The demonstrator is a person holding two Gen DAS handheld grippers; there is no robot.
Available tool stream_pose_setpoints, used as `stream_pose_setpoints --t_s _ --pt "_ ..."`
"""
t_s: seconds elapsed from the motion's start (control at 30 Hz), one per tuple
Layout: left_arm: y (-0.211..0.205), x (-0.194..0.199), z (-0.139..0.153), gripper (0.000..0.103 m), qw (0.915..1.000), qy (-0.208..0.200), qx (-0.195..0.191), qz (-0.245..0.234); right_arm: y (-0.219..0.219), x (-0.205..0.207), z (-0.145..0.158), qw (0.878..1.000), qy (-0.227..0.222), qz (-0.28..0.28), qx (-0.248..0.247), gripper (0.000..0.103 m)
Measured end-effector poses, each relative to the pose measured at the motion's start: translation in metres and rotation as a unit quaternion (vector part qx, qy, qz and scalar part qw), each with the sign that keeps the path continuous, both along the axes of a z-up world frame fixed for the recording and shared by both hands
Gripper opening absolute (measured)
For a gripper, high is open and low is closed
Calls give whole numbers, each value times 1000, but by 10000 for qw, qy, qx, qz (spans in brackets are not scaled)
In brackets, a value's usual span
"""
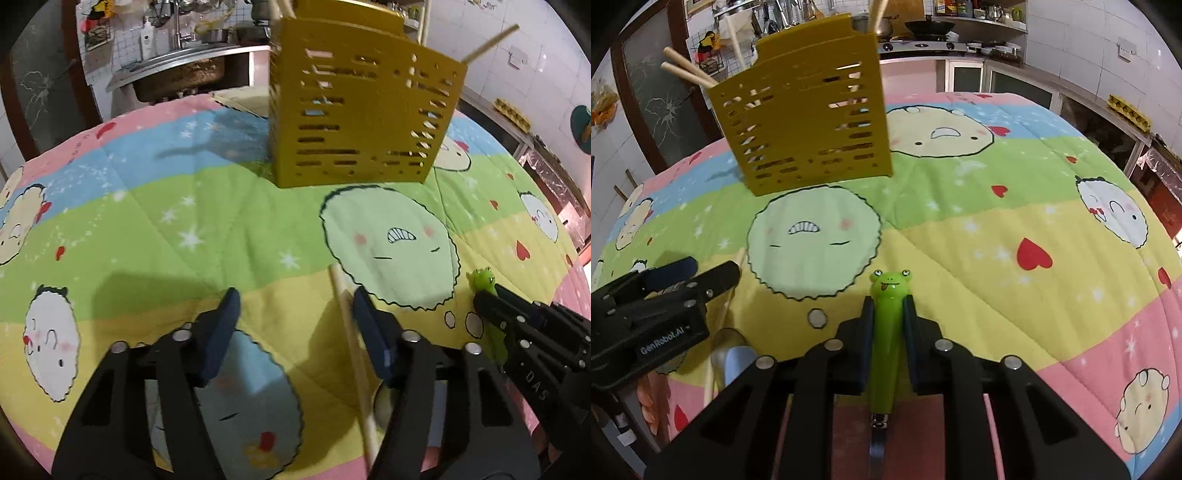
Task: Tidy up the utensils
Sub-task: 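Close the left tool on a wooden chopstick on the quilt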
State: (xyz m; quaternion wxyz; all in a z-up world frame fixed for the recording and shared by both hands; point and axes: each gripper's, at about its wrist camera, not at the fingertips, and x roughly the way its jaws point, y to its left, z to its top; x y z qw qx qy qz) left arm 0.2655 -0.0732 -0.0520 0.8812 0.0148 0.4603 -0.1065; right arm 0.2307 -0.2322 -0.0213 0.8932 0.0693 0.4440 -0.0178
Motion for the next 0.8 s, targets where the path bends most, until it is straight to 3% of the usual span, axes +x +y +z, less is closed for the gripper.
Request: stream_pose_setpoints --t_s 0.33,0.53,0.63,0.8 --pt "-15 5 -1 26 9999 119 52 -68 1 15 1 9993 319 151 -100 16" --pt "-19 8 -3 22 9999 85 101 -40 -1 23 1 9990 429 85 -3 16" --pt "-20 7 -2 9 9999 5 105 -59 -2 22 1 9994 352 27 55 16" --pt "-17 6 2 8 10000 -88 28 -36 -3 17 5 9999 133 -56 36 16"
